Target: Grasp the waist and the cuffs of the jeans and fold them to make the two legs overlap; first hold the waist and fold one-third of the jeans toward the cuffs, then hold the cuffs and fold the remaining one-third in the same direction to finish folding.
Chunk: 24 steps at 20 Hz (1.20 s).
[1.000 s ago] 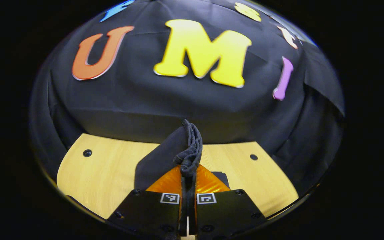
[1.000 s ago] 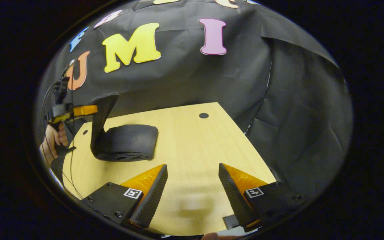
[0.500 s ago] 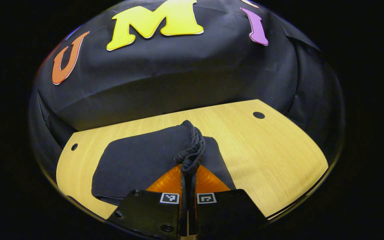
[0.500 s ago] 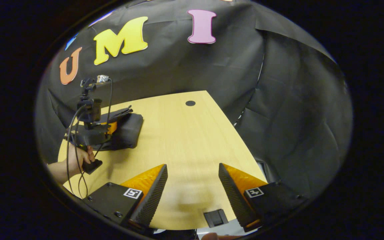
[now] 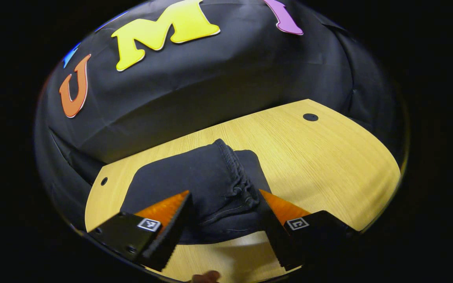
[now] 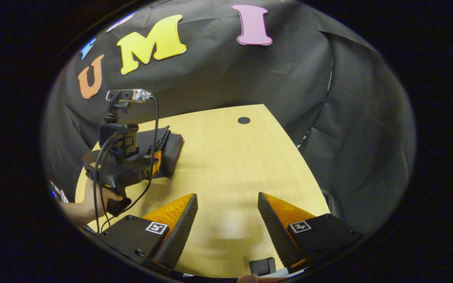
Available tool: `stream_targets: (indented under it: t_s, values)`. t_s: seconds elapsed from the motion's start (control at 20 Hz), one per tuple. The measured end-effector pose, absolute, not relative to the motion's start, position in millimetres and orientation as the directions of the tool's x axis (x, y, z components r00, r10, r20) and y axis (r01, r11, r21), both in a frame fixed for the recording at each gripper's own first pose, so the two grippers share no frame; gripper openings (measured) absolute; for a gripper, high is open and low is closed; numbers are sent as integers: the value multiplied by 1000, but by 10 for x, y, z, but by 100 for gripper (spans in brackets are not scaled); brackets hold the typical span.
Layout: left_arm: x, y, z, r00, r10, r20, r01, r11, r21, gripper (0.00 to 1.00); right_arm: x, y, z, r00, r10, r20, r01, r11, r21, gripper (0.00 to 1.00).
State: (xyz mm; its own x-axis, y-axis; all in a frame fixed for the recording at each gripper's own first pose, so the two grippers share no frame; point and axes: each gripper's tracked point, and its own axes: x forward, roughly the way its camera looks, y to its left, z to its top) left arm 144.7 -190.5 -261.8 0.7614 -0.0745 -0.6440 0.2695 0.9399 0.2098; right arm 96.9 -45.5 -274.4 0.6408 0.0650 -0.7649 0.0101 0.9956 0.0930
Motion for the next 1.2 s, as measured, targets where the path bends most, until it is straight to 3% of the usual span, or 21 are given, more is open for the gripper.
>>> stream_targets:
  t_s: [0.05, 0.25, 0.5, 0.55, 0.75, 1.0, 1.2]
  values:
    - [1442, -1918, -2496, 768, -89, -634, 261, 948, 183, 99, 1023, -456, -2715, 650, 66, -757, 0, 996, 87, 96]
    - [1501, -1781, -1653, 844, -130, -520, 208, 974, 95, 99, 1297, -347, -2296, 752, 64, -656, -36, 998, 57, 96]
    - [1443, -1333, -210, 944, -156, -290, 154, 988, -32, 99, 1633, 282, -1327, 905, 101, -412, -97, 995, 32, 93]
    - [1383, -1255, 53, 957, -162, -240, 155, 987, -48, 99, 1643, 447, -1113, 926, 116, -360, -116, 993, 23, 96]
    - [1056, -899, 842, 978, -184, -97, 180, 982, -50, 99, 1455, 1032, -476, 961, 166, -222, -161, 986, 40, 93]
    - [552, -435, 1072, 991, -117, -63, 115, 993, -42, 98, 1053, 1260, 22, 991, 126, -43, -126, 992, 6, 93]
    - [221, -160, 1059, 995, -64, -75, 61, 997, -52, 99, 669, 1397, 110, 993, 116, -8, -116, 993, -28, 93]
